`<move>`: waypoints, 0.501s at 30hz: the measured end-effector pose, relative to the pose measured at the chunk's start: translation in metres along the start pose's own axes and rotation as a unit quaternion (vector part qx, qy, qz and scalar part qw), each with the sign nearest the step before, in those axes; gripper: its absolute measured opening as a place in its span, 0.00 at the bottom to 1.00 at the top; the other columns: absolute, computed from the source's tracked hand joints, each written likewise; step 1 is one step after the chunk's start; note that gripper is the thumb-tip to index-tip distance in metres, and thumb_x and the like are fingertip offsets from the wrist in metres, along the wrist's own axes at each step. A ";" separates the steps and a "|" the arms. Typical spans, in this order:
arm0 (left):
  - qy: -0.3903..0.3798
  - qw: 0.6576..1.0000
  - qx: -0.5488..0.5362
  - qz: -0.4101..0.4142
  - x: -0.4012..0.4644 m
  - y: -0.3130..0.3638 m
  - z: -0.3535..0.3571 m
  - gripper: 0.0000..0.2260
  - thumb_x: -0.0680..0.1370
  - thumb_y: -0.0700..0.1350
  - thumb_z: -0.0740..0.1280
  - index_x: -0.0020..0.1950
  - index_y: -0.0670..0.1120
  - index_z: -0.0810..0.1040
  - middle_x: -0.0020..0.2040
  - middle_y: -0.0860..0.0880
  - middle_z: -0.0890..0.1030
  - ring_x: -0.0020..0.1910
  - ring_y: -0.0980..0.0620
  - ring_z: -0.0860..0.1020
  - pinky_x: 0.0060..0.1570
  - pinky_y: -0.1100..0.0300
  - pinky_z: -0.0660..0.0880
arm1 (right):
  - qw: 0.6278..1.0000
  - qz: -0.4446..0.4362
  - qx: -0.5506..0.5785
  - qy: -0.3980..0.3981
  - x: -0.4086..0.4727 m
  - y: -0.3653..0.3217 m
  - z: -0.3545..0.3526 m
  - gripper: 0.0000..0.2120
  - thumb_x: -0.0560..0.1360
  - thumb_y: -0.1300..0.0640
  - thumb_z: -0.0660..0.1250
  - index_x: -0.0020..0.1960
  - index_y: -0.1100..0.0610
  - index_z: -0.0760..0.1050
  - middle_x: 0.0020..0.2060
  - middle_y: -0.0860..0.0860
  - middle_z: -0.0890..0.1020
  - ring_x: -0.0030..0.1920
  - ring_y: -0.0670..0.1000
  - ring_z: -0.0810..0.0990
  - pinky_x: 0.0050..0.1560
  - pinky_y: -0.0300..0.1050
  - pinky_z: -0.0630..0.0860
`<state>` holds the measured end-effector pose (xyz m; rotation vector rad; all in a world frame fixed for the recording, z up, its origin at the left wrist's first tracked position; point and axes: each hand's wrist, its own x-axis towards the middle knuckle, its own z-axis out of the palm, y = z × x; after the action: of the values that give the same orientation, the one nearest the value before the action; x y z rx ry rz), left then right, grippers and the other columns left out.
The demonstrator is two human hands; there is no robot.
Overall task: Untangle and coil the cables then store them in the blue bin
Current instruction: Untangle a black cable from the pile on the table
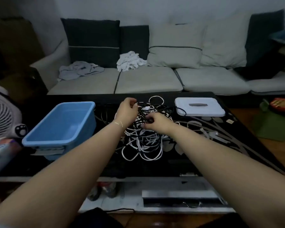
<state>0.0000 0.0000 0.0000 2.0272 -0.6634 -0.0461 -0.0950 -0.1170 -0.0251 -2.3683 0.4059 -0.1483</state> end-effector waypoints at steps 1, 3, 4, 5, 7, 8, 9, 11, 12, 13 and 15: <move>0.011 1.000 -0.009 0.001 -0.004 0.000 -0.003 0.14 0.80 0.42 0.62 0.64 0.40 0.73 0.60 0.43 0.78 0.58 0.47 0.76 0.56 0.61 0.69 | 0.999 -0.011 -0.015 0.026 -0.005 -0.002 0.002 0.17 0.73 0.47 0.70 0.57 0.56 0.77 0.46 0.48 0.78 0.48 0.49 0.77 0.49 0.43 0.71; 0.053 0.998 -0.035 -0.019 -0.016 0.004 -0.009 0.14 0.80 0.44 0.62 0.65 0.41 0.71 0.57 0.44 0.78 0.56 0.47 0.76 0.56 0.59 0.69 | 0.993 -0.013 0.037 0.111 -0.014 -0.008 0.001 0.07 0.77 0.54 0.66 0.52 0.57 0.77 0.42 0.51 0.78 0.41 0.50 0.75 0.42 0.41 0.68; 0.083 0.994 -0.056 -0.037 -0.025 0.009 -0.013 0.14 0.81 0.46 0.61 0.63 0.41 0.71 0.54 0.46 0.78 0.54 0.47 0.76 0.55 0.57 0.71 | 0.982 -0.004 0.108 0.155 -0.019 -0.012 -0.002 0.04 0.78 0.57 0.64 0.51 0.57 0.76 0.43 0.53 0.79 0.39 0.49 0.75 0.40 0.41 0.70; 0.115 0.989 -0.081 -0.053 -0.030 0.012 -0.016 0.12 0.81 0.47 0.60 0.61 0.42 0.72 0.51 0.47 0.77 0.52 0.46 0.77 0.55 0.56 0.71 | 0.963 -0.005 0.202 0.179 -0.023 -0.019 -0.008 0.03 0.80 0.59 0.62 0.49 0.57 0.74 0.44 0.54 0.79 0.38 0.48 0.76 0.39 0.41 0.72; 0.173 0.976 -0.120 -0.061 -0.046 0.016 -0.021 0.13 0.82 0.51 0.57 0.52 0.43 0.75 0.45 0.47 0.78 0.47 0.45 0.77 0.50 0.54 0.72 | 0.906 -0.019 0.372 0.202 -0.034 -0.033 -0.022 0.06 0.81 0.61 0.58 0.46 0.56 0.71 0.44 0.55 0.80 0.38 0.48 0.79 0.39 0.39 0.77; 0.186 0.972 -0.133 -0.052 -0.055 0.017 -0.021 0.18 0.82 0.54 0.56 0.45 0.43 0.77 0.40 0.47 0.79 0.43 0.44 0.78 0.46 0.54 0.72 | 0.877 -0.033 0.428 0.214 -0.039 -0.038 -0.030 0.08 0.82 0.60 0.57 0.46 0.54 0.71 0.43 0.54 0.80 0.39 0.49 0.80 0.39 0.39 0.78; 0.173 0.972 -0.153 -0.049 -0.066 0.017 -0.020 0.23 0.82 0.56 0.53 0.38 0.44 0.77 0.34 0.47 0.79 0.37 0.44 0.79 0.42 0.54 0.73 | 0.856 -0.046 0.464 0.224 -0.048 -0.046 -0.036 0.08 0.83 0.59 0.56 0.46 0.54 0.70 0.42 0.53 0.80 0.39 0.49 0.81 0.40 0.40 0.79; 0.073 0.970 -0.218 -0.081 -0.085 0.021 -0.012 0.32 0.82 0.60 0.47 0.33 0.43 0.78 0.28 0.47 0.80 0.27 0.50 0.78 0.34 0.58 0.71 | 0.821 -0.067 0.517 0.232 -0.066 -0.056 -0.044 0.08 0.83 0.57 0.53 0.48 0.55 0.70 0.38 0.52 0.81 0.39 0.50 0.83 0.40 0.41 0.80; 0.001 0.962 -0.250 -0.109 -0.091 0.024 -0.008 0.36 0.82 0.63 0.42 0.36 0.41 0.79 0.31 0.46 0.82 0.28 0.52 0.79 0.34 0.59 0.71 | 0.811 -0.070 0.537 0.221 -0.074 -0.058 -0.045 0.09 0.83 0.57 0.52 0.49 0.56 0.69 0.35 0.51 0.81 0.38 0.50 0.83 0.40 0.42 0.81; -0.073 0.946 -0.283 -0.141 -0.095 0.025 -0.005 0.39 0.80 0.66 0.39 0.42 0.41 0.80 0.38 0.45 0.85 0.34 0.53 0.81 0.36 0.59 0.72 | 0.808 -0.067 0.549 0.203 -0.084 -0.059 -0.044 0.10 0.84 0.56 0.52 0.49 0.57 0.69 0.31 0.51 0.80 0.36 0.51 0.83 0.37 0.42 0.81; -0.181 0.887 -0.372 -0.203 -0.097 0.023 0.000 0.43 0.74 0.72 0.35 0.56 0.41 0.76 0.53 0.43 0.83 0.52 0.48 0.81 0.48 0.54 0.75 | 0.820 -0.041 0.548 0.161 -0.104 -0.056 -0.037 0.12 0.84 0.54 0.51 0.50 0.59 0.70 0.25 0.50 0.77 0.31 0.50 0.82 0.31 0.42 0.79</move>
<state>-0.0925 0.0365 -0.0035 1.3671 -0.3426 -0.8231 -0.1873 -0.0678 0.0408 -1.2002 0.2550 -0.6419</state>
